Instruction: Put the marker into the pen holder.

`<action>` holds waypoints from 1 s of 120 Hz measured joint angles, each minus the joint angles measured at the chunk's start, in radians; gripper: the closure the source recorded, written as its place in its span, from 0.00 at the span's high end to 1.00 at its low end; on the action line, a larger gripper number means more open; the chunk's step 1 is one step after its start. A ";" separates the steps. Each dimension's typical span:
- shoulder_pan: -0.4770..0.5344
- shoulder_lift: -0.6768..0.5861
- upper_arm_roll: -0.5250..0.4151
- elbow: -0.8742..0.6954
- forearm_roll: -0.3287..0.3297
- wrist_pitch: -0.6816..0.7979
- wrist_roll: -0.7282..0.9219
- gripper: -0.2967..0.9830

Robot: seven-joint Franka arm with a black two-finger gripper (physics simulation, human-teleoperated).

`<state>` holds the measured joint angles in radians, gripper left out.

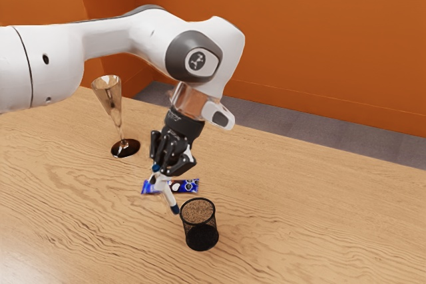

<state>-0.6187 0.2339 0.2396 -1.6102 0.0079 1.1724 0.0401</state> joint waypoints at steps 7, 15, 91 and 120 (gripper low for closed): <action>-0.003 0.012 -0.001 0.038 0.001 -0.003 -0.005 0.17; -0.018 0.017 -0.001 0.049 0.002 -0.005 -0.011 0.17; 0.037 0.200 -0.001 0.186 -0.002 -0.009 -0.034 0.17; 0.042 0.246 -0.028 0.190 -0.010 0.010 -0.032 0.18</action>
<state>-0.5769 0.4801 0.2119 -1.4206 -0.0024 1.1826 0.0082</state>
